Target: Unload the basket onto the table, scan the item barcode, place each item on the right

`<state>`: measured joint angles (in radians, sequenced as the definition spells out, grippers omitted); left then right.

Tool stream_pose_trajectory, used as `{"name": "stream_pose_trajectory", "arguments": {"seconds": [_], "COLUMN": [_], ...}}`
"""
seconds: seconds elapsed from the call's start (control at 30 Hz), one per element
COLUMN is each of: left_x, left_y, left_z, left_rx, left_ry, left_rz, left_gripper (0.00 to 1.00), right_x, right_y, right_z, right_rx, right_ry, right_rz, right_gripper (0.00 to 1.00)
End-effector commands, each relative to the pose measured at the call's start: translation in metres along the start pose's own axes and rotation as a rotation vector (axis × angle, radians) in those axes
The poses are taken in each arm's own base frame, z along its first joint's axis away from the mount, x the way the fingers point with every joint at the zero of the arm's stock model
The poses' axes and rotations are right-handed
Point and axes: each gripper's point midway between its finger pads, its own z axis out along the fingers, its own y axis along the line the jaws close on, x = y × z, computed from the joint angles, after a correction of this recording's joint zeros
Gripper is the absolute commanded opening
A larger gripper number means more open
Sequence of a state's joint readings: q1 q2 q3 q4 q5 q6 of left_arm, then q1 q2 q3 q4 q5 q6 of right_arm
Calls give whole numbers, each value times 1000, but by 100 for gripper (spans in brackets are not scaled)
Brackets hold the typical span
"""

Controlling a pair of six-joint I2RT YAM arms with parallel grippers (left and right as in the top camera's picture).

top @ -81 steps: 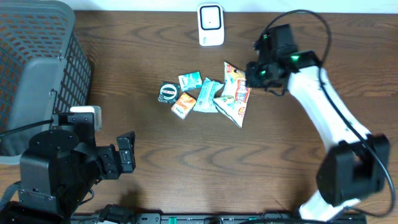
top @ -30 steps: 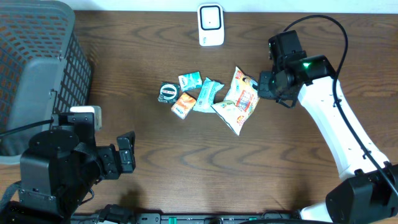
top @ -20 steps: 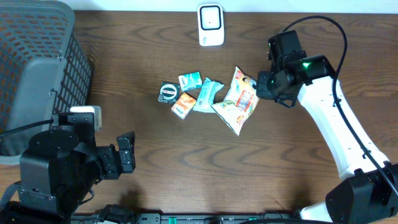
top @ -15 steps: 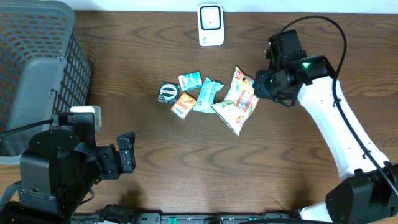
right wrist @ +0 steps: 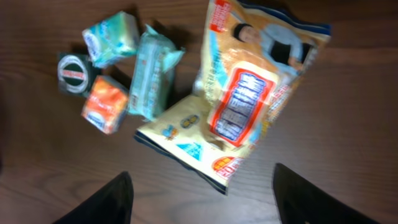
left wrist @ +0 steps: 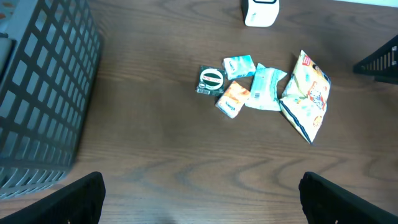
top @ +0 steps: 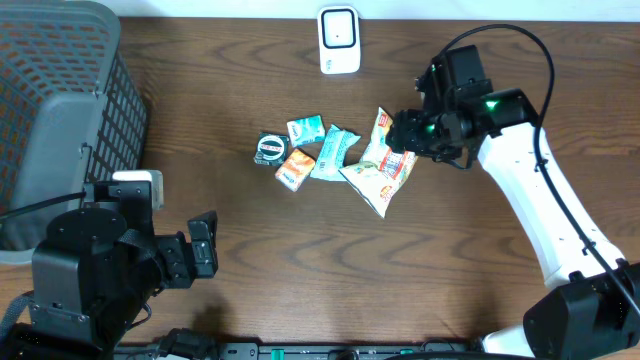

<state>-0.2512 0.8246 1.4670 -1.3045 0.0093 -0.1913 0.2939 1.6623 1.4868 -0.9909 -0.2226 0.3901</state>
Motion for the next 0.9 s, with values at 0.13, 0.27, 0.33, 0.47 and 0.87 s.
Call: {"name": "stream_pose_trajectory", "arguments": {"seconds": [0.13,0.27,0.33,0.47,0.87], "left_x": [-2,-2,-2,-2,-2], "left_y": [1,1,1,1,1], "left_z": [-2,-2,-2,-2,-2], "left_rx": [-3,-3,-3,-3,-3], "left_ry": [-7,-7,-7,-7,-7], "left_rz": [-15,-15,-15,-15,-15], "left_gripper": [98,98,98,98,98], "right_x": [-3,-1,2,21,32], "right_y": [14,2,-6,-18,-123], "right_z": [21,42,57,102,94], "right_rx": [-16,82,135,189,659], "right_ry": [-5,5,23,136,185], "right_rz": [-2,46,52,53,103], "right_gripper": [59,45,45,42,37]}}
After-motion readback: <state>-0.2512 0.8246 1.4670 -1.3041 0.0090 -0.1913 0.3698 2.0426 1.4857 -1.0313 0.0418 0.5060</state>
